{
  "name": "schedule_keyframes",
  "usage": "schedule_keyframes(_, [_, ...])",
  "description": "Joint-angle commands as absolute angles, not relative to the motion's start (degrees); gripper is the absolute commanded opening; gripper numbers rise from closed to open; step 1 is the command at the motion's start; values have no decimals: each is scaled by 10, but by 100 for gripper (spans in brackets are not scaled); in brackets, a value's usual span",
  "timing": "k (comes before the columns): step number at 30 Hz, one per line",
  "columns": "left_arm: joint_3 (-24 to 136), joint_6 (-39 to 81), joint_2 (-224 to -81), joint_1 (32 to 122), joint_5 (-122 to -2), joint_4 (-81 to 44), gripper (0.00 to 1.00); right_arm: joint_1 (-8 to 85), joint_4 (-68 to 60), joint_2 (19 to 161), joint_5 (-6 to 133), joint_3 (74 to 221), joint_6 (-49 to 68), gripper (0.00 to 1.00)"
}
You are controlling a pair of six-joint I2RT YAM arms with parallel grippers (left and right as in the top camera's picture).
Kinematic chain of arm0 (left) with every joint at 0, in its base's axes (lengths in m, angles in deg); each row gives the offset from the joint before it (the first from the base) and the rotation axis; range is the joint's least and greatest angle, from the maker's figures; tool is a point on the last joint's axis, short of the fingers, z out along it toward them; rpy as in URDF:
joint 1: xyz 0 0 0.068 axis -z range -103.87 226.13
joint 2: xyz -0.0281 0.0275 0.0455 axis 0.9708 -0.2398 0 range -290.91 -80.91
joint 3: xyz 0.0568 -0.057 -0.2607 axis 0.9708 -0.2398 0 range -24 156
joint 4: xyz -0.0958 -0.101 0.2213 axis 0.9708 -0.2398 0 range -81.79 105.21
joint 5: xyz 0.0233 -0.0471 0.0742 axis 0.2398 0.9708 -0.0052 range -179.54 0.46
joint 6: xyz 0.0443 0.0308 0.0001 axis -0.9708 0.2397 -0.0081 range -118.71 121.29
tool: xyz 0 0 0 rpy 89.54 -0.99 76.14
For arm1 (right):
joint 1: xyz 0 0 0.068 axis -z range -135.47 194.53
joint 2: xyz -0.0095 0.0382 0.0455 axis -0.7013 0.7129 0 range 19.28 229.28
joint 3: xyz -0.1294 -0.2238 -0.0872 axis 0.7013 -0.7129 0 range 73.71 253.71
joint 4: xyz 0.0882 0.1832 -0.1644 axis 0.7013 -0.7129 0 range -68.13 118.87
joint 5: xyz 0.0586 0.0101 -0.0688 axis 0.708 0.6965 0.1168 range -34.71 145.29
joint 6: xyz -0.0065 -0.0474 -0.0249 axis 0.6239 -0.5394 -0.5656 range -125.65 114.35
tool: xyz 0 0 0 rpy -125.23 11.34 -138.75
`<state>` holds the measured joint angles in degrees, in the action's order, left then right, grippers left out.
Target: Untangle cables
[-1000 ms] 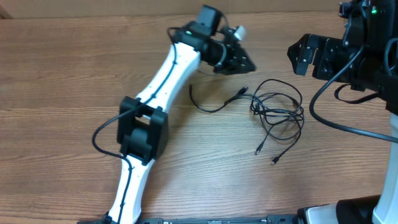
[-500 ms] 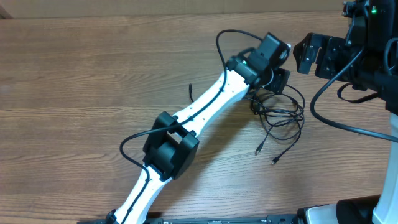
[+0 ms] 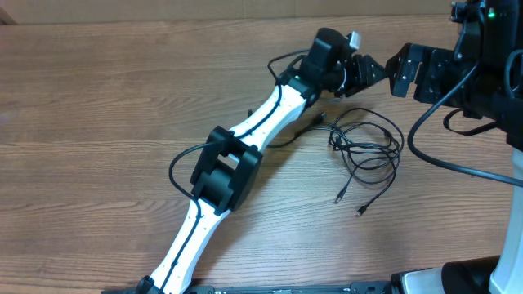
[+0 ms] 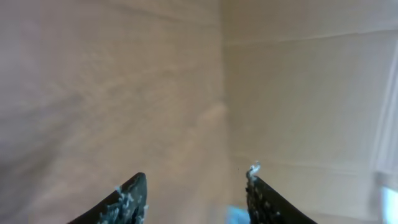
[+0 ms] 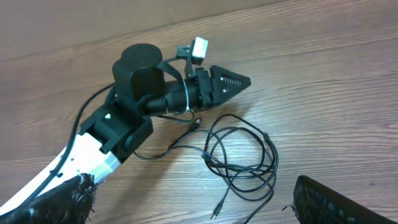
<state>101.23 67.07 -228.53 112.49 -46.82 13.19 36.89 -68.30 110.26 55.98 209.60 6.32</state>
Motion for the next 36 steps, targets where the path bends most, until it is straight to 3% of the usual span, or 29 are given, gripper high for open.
schedule_keyframes(1, [1017, 836, -2315, 1135, -339, 142, 42, 367, -682, 1093, 554, 2102, 64, 100])
schedule_keyframes(4, [1017, 851, -2317, 1138, -287, 140, 39, 367, -682, 1093, 553, 2102, 64, 100])
schedule_keyframes(6, [1017, 851, -2317, 1144, -261, 140, 53, 367, -682, 1093, 554, 2102, 64, 100])
schedule_keyframes(10, [1017, 836, -2317, 1151, -276, 98, 59, 367, -682, 1093, 554, 2101, 64, 100])
schedule_keyframes(13, [1017, 799, -2317, 1152, -307, 41, 55, 367, -682, 1093, 554, 2096, 64, 100])
schedule_keyframes(20, [1017, 700, -2317, 1138, -320, -100, 58, 367, -682, 1093, 553, 2044, 64, 100])
schedule_keyframes(24, [1017, 690, -2317, 1128, -362, -108, 59, 367, -682, 1093, 554, 2009, 64, 93])
schedule_keyframes(36, [1017, 690, -2317, 1121, -458, -72, 64, 367, -677, 1093, 553, 2004, 63, 94])
